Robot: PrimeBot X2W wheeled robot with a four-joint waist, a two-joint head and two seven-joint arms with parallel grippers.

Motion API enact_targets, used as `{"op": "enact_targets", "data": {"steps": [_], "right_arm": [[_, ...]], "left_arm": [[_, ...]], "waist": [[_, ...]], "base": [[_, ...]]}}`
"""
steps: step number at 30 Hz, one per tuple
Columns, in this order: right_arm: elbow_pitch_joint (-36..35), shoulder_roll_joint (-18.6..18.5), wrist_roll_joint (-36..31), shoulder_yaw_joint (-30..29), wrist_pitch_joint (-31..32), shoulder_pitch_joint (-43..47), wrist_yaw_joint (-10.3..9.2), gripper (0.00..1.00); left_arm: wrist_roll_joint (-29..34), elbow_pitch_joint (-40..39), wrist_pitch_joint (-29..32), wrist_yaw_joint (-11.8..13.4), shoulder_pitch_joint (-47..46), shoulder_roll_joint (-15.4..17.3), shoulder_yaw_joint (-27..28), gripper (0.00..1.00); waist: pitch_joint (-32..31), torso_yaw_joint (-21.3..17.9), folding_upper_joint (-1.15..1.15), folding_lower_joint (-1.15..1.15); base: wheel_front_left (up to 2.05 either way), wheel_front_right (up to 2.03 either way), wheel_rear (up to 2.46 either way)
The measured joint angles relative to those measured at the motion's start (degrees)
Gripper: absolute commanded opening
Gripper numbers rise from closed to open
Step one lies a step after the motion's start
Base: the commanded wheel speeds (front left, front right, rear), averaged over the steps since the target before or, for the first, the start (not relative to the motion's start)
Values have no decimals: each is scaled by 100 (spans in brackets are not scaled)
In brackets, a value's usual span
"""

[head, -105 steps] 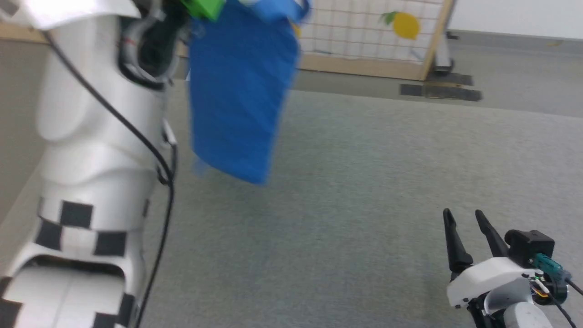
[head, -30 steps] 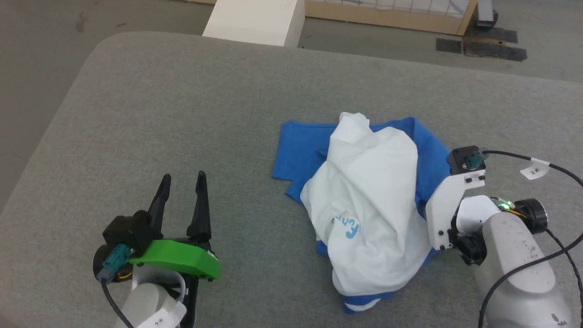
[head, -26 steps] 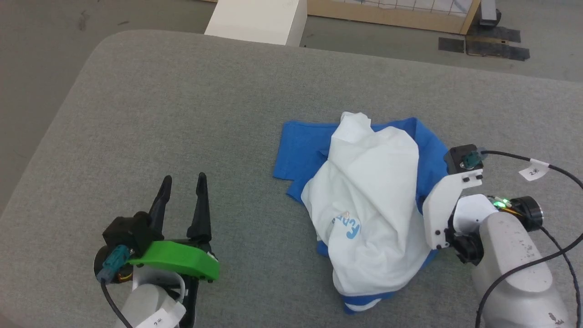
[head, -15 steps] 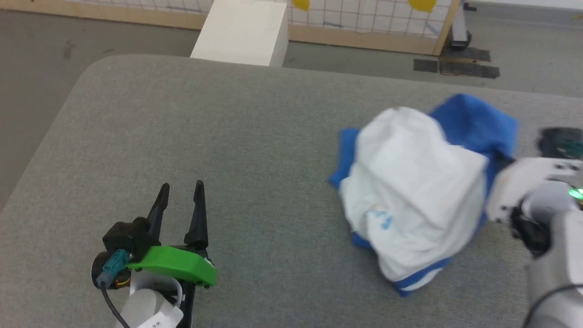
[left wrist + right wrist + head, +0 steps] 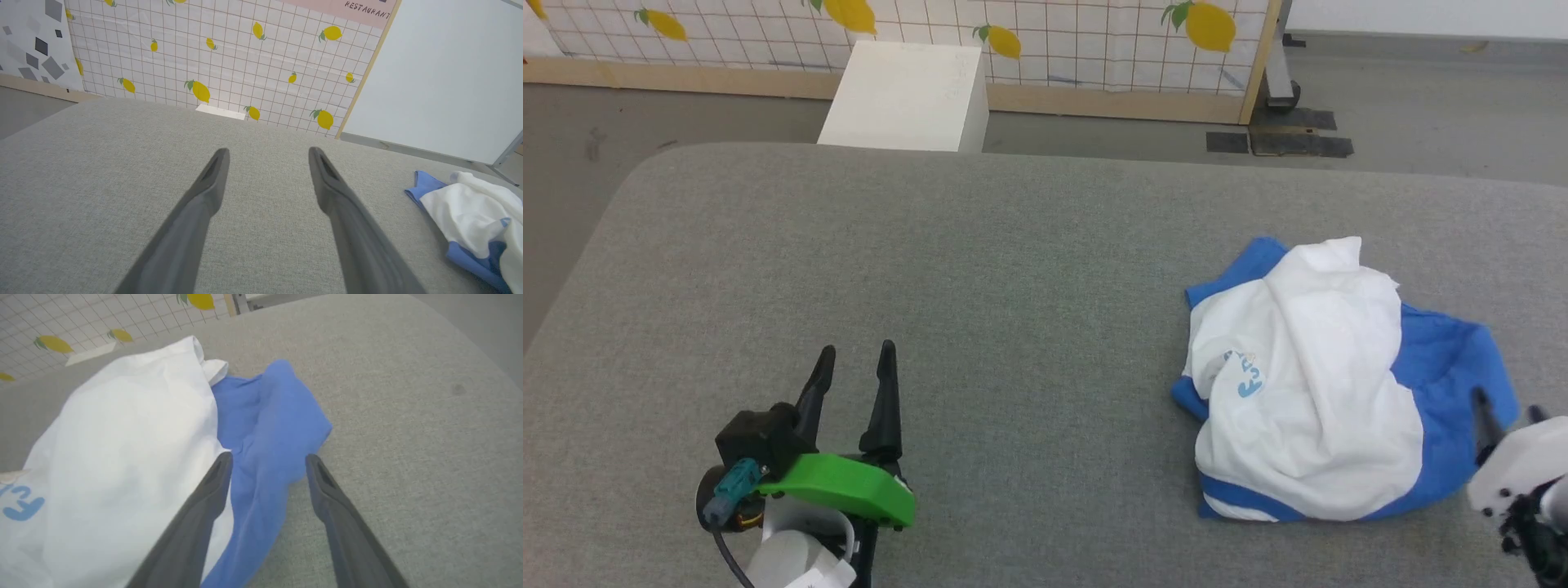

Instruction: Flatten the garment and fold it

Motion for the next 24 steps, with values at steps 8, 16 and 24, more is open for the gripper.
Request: {"op": "enact_targets", "data": {"steps": [8,16,24], "right_arm": [[-241,-20,326,491,-327,426,0,100],[-528,-2,-45,1972,905,-189,0,100],[201,-11,-1058,2205,1734,-871,0,100]], "left_arm": [[0,8,0,-23,30,-32,18,100],[-1,9,0,-35,24,-78,-31,100],[-26,56,0,-82,-48,-131,-85,100]], "waist": [[-121,52,0,0],[25,69,0,0],[223,319,0,0]], "base": [[0,0,0],[0,0,0],[0,0,0]]}}
